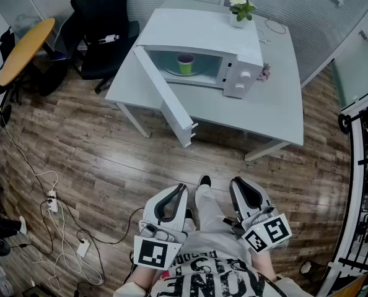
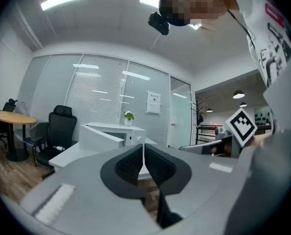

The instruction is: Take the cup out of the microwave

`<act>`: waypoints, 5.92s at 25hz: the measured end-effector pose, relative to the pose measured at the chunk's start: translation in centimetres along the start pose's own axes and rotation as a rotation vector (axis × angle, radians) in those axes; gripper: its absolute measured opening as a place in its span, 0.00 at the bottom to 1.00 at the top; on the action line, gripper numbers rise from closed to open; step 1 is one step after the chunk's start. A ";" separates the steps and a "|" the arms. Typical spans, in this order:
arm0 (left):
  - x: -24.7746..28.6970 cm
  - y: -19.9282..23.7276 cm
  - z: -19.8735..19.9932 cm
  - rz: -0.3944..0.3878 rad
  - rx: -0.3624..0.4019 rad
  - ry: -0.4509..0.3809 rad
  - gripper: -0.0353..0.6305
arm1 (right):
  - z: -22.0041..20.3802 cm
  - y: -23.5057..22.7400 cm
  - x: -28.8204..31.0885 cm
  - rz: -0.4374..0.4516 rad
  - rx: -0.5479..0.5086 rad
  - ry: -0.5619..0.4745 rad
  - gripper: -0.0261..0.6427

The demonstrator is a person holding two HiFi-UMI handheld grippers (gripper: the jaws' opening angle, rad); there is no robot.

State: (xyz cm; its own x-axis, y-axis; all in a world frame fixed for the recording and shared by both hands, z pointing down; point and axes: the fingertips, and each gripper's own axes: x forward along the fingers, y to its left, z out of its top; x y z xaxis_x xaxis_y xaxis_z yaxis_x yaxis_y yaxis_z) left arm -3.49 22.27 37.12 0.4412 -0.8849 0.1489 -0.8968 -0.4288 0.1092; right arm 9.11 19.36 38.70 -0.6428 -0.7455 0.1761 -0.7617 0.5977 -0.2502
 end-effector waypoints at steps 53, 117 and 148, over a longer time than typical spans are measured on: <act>5.7 -2.3 -0.2 0.021 0.085 -0.014 0.15 | 1.2 -3.8 -2.2 0.028 -0.003 -0.010 0.11; 24.8 12.4 6.5 0.086 0.084 -0.103 0.11 | 7.3 -16.5 17.8 0.046 0.017 0.006 0.11; 25.4 11.4 8.1 0.288 0.051 -0.112 0.11 | 5.8 -16.1 20.5 0.433 -0.004 0.124 0.28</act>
State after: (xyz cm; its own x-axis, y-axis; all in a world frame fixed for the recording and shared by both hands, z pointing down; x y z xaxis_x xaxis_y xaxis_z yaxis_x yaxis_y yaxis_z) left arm -2.77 -6.53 34.16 0.1651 -0.9846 0.0572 -0.9861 -0.1637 0.0284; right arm 8.71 -7.23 40.86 -0.9072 -0.3854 0.1687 -0.4203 0.8481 -0.3225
